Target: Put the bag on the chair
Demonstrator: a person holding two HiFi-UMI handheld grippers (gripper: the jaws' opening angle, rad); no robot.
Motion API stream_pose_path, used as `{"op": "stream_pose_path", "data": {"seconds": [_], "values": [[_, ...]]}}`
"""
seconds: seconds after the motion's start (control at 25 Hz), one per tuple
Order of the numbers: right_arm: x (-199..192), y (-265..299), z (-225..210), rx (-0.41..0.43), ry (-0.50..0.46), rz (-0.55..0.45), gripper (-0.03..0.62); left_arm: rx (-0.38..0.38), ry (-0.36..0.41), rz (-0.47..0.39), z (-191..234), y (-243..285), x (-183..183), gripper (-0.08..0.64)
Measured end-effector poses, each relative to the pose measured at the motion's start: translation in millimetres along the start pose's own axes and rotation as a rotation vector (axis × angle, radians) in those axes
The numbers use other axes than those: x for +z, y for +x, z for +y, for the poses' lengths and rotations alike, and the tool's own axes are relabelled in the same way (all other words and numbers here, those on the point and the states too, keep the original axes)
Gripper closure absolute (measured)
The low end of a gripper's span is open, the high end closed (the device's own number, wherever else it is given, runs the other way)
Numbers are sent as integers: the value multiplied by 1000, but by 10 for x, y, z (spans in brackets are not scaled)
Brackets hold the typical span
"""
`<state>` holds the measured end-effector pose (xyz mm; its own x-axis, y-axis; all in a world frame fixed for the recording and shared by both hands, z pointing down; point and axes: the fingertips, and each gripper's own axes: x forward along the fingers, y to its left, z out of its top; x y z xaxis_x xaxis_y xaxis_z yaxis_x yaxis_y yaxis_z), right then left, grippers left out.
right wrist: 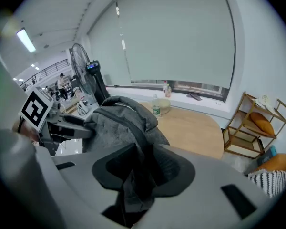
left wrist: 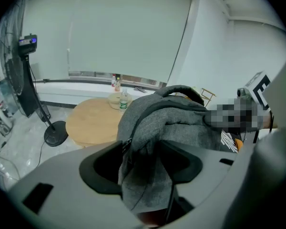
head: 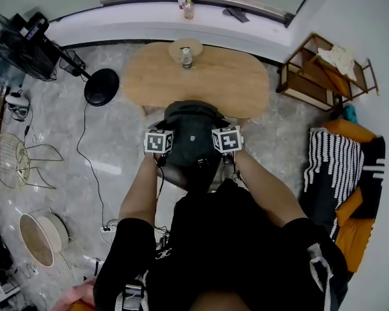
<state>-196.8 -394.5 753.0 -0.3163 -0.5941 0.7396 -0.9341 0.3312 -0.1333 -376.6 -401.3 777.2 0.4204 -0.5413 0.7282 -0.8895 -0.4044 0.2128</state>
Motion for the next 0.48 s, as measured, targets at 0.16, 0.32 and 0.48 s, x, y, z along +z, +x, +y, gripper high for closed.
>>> {"op": "stream_pose_path", "data": {"seconds": [0.16,0.32,0.48], "values": [[5,-193,102,32,-62,-15,411,41,41,-50,-48,-285,27,305],[264,-543,187,56,-98,-139,407,83,57,-158,-97,-671,258,305],[668,-995,247,86,-103,-314,408,129,47,-294,-221,-1123,539,307]]}}
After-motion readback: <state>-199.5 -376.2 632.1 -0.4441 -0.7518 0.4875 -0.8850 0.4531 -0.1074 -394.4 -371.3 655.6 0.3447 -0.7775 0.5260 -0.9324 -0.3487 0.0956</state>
